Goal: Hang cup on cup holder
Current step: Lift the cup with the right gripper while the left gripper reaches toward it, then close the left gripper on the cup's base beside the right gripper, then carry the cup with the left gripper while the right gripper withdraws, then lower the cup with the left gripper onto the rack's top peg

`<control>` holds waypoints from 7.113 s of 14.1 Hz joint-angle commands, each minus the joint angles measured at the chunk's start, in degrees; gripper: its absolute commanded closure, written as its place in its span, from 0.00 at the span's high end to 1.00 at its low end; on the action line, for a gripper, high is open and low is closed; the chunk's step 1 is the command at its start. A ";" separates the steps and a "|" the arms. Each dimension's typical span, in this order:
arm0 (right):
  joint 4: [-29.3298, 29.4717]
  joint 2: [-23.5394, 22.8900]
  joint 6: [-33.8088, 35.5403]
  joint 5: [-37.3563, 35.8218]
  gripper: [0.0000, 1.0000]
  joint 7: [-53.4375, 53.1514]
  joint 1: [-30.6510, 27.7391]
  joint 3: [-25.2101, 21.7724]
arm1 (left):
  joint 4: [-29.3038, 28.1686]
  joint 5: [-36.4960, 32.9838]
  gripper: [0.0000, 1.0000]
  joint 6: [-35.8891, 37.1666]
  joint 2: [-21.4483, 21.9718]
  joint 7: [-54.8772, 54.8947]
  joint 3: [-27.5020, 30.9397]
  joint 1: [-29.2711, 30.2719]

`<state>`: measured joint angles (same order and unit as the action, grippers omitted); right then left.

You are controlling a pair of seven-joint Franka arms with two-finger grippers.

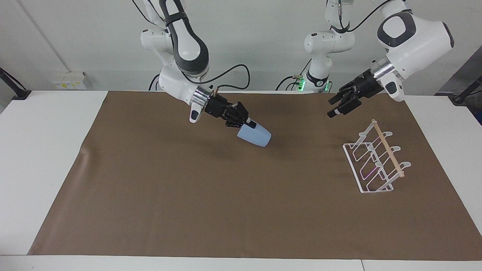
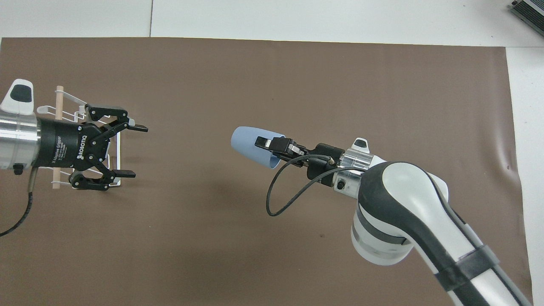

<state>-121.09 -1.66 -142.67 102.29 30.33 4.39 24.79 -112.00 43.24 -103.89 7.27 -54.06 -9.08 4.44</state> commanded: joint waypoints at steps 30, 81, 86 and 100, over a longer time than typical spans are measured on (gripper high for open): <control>1.39 4.29 -4.98 16.63 0.00 0.52 -0.87 10.28 | -4.28 1.50 0.22 -8.61 0.81 -6.58 -0.06 -11.91; 22.04 -1.07 39.74 -104.66 1.00 -31.82 -1.58 -25.57 | 2.67 -79.18 0.00 -44.21 -12.20 0.01 0.73 0.92; 20.20 0.25 40.02 -104.40 1.00 -33.23 -1.58 -28.57 | -1.63 -81.29 0.00 -46.23 -10.79 0.28 0.73 1.53; 20.20 0.34 39.67 -102.38 1.00 -35.78 -1.49 -27.96 | -7.44 -83.14 0.44 -49.13 -8.94 0.28 0.64 3.38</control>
<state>-99.52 -2.75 -103.04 -0.93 -4.67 3.13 -3.39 -116.75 -38.61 -151.63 -3.71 -54.23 -8.06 6.77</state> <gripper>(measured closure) 0.000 0.295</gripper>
